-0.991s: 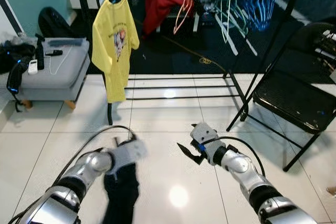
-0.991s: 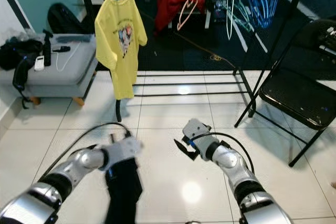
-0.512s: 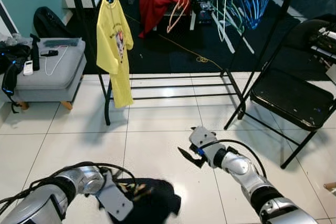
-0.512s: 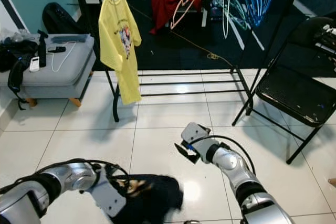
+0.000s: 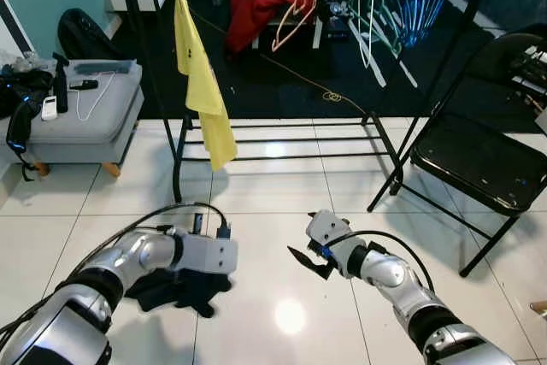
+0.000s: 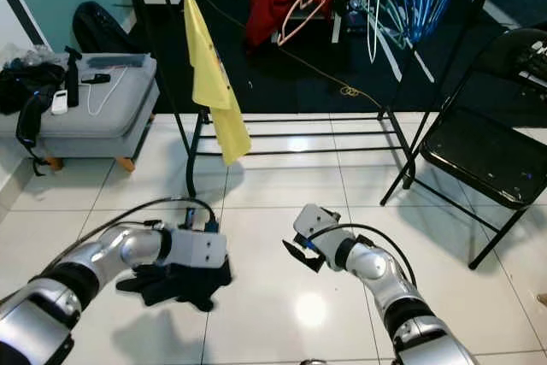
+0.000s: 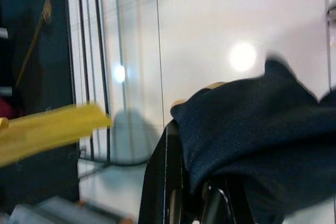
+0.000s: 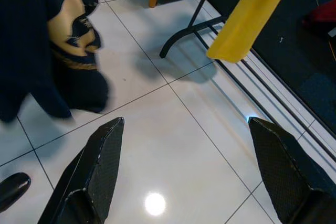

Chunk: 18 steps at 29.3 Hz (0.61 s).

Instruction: Hang hanger

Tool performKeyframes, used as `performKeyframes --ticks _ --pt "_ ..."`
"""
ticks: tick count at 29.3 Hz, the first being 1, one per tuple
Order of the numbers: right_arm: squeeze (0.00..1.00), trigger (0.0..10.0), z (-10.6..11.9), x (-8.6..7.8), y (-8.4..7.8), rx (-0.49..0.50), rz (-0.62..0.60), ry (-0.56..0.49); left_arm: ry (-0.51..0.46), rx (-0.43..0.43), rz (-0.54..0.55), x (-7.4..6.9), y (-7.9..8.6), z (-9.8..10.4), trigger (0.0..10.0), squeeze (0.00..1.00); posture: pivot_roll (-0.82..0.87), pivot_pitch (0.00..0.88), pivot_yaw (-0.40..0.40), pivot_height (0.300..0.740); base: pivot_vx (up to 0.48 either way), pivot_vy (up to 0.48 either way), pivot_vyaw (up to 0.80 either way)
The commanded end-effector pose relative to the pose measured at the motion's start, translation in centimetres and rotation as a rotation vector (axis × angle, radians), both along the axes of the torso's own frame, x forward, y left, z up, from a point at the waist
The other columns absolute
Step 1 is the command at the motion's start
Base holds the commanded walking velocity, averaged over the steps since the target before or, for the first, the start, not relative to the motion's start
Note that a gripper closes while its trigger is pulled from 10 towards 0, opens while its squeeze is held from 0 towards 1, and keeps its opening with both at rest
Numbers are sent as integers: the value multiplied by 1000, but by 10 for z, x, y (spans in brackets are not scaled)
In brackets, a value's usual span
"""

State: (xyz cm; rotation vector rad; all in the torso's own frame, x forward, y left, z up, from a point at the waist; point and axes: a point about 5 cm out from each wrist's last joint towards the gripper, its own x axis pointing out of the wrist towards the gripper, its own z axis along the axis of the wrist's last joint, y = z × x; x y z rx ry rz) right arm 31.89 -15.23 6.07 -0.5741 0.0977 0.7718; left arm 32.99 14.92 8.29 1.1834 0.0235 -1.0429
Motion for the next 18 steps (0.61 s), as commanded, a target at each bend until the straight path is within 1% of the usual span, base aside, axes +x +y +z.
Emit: performKeyframes --ticks 1,2,3,4,5,6,9,13,14,16,17,18 --pt "0 10000 -4 -4 2 -5 23 11 -53 -39 -88 1 -5 16 0 0 -34 145 -16 740 0 0 0" --pt "0 10000 -4 -4 3 -8 29 9 -122 -51 -152 1 -9 25 0 0 -33 144 -15 740 0 0 0" --pt "0 10000 -4 -4 3 -8 29 9 -122 -51 -152 1 -9 25 0 0 -33 144 -15 740 0 0 0" --pt "0 10000 -4 -4 4 -13 39 5 -170 -65 -184 2 -12 33 0 0 -33 144 -15 740 0 0 0" --pt "0 10000 -4 -4 4 -13 39 5 -170 -65 -184 2 -12 33 0 0 -33 144 -15 740 0 0 0" --pt "0 10000 -4 -5 5 -19 52 3 -204 -75 -206 3 -15 38 0 0 -33 144 -15 740 0 0 0" --pt "0 10000 -3 -7 4 -40 94 -2 -189 -98 -185 6 -16 45 0 0 -36 136 -14 740 0 0 0" --pt "0 10000 -3 -7 4 -40 94 -2 -189 -98 -185 6 -16 45 0 0 -36 136 -14 740 0 0 0" --pt "0 10000 -3 -9 3 -51 130 -9 -163 -121 -154 9 -16 49 0 0 -36 134 -16 740 0 0 0" --pt "0 10000 -3 -9 3 -51 130 -9 -163 -121 -154 9 -16 49 0 0 -36 134 -16 740 0 0 0" --pt "678 10000 -5 -16 3 -39 189 17 -129 -175 -95 15 -18 56 0 0 -42 133 -19 740 0 0 0" --pt "678 10000 -5 -16 3 -39 189 17 -129 -175 -95 15 -18 56 0 0 -42 133 -19 740 0 0 0"
